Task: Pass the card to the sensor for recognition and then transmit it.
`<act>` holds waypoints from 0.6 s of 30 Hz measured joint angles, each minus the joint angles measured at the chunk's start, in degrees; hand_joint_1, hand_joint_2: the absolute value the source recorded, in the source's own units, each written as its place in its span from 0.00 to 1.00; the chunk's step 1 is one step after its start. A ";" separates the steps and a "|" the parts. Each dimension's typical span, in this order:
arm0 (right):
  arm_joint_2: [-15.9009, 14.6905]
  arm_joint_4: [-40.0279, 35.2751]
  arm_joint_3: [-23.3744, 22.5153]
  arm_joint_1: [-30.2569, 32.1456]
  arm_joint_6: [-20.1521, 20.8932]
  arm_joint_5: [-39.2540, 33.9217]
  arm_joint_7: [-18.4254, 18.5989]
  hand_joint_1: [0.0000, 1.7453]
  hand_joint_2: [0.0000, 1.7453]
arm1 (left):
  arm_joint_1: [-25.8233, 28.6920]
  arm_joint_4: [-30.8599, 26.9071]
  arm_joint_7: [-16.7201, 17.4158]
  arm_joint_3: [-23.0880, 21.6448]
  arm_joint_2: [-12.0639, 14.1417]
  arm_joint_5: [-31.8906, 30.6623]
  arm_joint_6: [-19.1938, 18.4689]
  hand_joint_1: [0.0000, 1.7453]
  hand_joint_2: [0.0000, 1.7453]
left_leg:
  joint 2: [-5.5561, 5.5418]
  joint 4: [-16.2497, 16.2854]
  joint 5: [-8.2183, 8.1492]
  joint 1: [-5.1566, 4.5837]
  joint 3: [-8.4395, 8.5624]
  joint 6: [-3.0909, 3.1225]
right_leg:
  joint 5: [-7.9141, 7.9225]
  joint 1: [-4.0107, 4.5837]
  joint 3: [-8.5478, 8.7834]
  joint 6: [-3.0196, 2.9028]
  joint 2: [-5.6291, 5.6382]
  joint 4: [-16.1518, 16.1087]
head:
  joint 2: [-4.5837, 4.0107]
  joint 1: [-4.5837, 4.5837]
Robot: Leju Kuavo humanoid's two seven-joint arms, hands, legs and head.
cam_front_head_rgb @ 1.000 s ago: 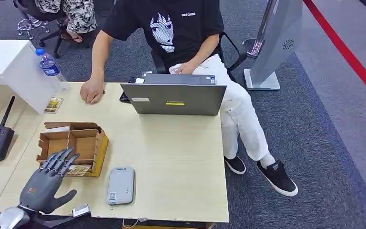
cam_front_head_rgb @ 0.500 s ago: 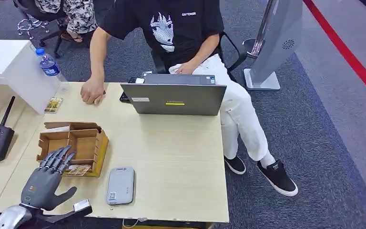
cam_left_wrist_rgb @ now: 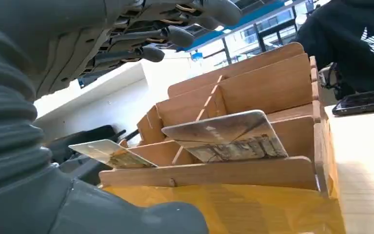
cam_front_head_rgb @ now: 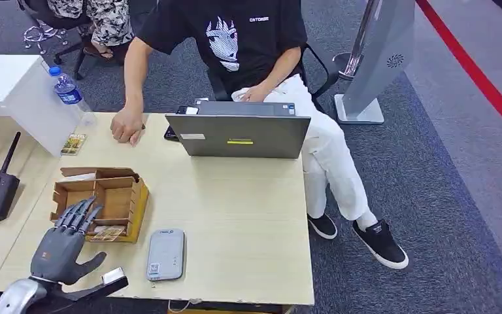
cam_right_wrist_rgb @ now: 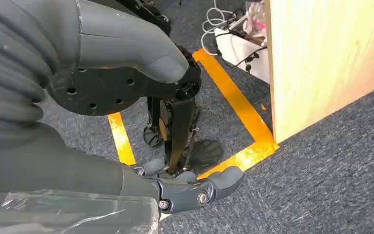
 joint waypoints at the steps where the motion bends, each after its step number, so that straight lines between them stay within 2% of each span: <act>1: -0.20 0.31 0.00 -0.01 0.02 0.20 -0.18 0.00 1.00 | -0.27 0.26 -0.17 0.02 -0.22 0.11 -0.02 0.00 1.00 | 0.00 0.00 0.00 0.00 0.00 0.00 | 0.00 0.00 0.00 0.00 -0.01 0.00 | 0.00 -0.02; 11: -0.90 1.81 0.00 -0.06 0.09 0.68 -0.68 0.00 1.00 | -2.68 2.38 -1.16 0.02 -2.47 0.02 -0.50 0.00 1.00 | 0.00 0.01 0.00 0.00 0.00 0.00 | 0.00 0.00 0.00 0.00 0.00 0.00 | 0.00 -0.02; 12: -0.92 1.90 0.00 -0.07 0.07 0.72 -0.70 0.00 1.00 | -2.84 2.49 -1.20 0.02 -2.69 -0.07 -0.63 0.10 1.00 | 0.00 0.01 0.00 0.00 0.00 0.00 | 0.00 0.00 0.00 0.00 0.00 0.00 | 0.00 0.00; 13: -0.94 2.01 0.00 -0.08 0.02 0.74 -0.76 0.00 1.00 | -3.02 2.64 -1.33 0.02 -2.84 -0.11 -0.77 0.97 1.00 | 0.00 0.01 0.00 0.00 0.00 0.00 | 0.00 0.00 0.00 0.00 0.00 0.00 | 0.00 -0.02; 14: -0.98 2.10 0.00 -0.09 0.00 0.74 -0.79 0.00 1.00 | -3.14 2.78 -1.33 0.02 -2.95 -0.11 -1.05 1.00 1.00 | 0.00 0.01 0.00 0.00 0.00 0.00 | 0.00 0.00 0.00 0.00 0.00 0.00 | 0.00 0.00; 18: -1.22 2.56 0.00 -0.10 -0.07 0.83 -0.83 0.00 1.00 | -3.40 3.30 -1.42 0.02 -3.28 -0.11 -1.20 1.00 1.00 | 0.01 0.01 0.00 0.00 0.00 0.00 | 0.00 0.00 0.00 0.00 0.00 0.00 | 0.00 0.00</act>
